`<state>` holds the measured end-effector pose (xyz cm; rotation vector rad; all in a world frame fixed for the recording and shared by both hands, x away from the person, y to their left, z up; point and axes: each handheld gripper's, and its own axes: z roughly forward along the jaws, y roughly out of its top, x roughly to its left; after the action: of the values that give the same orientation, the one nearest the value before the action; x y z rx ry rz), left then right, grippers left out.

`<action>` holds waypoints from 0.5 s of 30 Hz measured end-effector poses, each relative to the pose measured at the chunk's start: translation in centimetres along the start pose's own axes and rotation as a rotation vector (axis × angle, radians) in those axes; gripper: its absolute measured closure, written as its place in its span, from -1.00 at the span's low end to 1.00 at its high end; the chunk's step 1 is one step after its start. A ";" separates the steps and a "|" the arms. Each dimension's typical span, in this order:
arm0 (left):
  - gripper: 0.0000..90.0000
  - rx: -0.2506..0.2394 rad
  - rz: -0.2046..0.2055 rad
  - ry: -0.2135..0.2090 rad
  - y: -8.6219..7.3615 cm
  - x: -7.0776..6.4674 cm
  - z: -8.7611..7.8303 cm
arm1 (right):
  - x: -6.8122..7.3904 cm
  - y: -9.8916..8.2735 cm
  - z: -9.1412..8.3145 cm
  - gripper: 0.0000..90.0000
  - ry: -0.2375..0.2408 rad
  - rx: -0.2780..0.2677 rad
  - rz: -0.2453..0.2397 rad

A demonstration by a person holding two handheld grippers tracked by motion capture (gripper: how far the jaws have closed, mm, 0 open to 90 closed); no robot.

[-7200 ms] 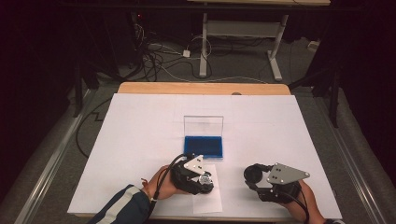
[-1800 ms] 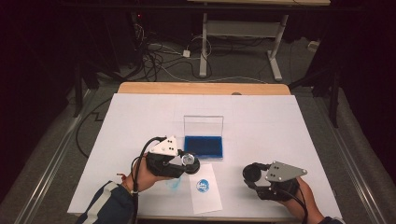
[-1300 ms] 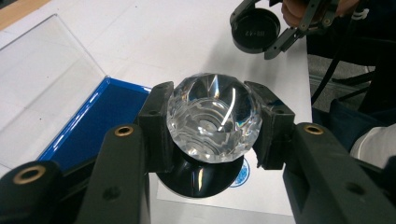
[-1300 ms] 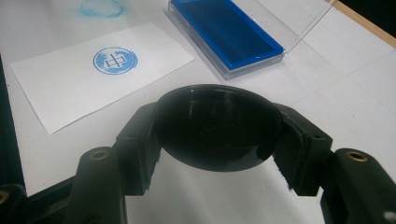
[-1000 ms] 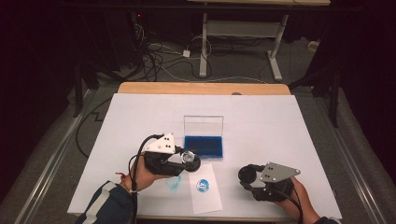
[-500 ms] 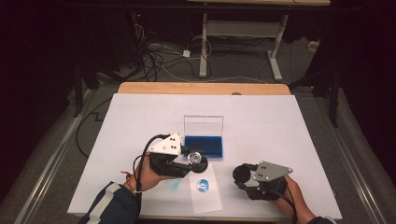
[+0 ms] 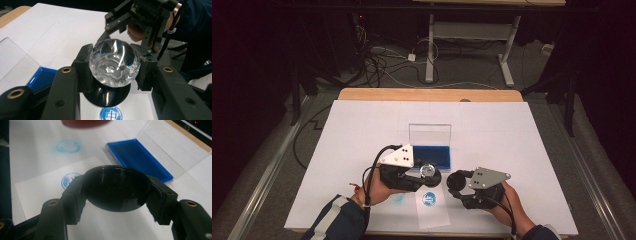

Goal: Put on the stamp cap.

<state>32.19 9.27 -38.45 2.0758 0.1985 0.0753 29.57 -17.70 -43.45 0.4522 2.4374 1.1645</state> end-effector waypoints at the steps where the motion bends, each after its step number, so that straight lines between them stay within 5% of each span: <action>1: 0.20 0.003 0.003 -0.001 0.1 0.0 0.1 | 0.0 0.2 0.2 -0.15 0.002 -0.003 -0.001; 15: 0.20 -0.018 -0.010 -0.031 0.2 0.1 1.9 | 0.8 1.5 2.1 -0.15 0.052 -0.038 0.008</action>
<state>32.53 7.56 -39.16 2.0564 0.1892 0.0388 30.04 -15.04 -43.59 0.4255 2.4551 1.2379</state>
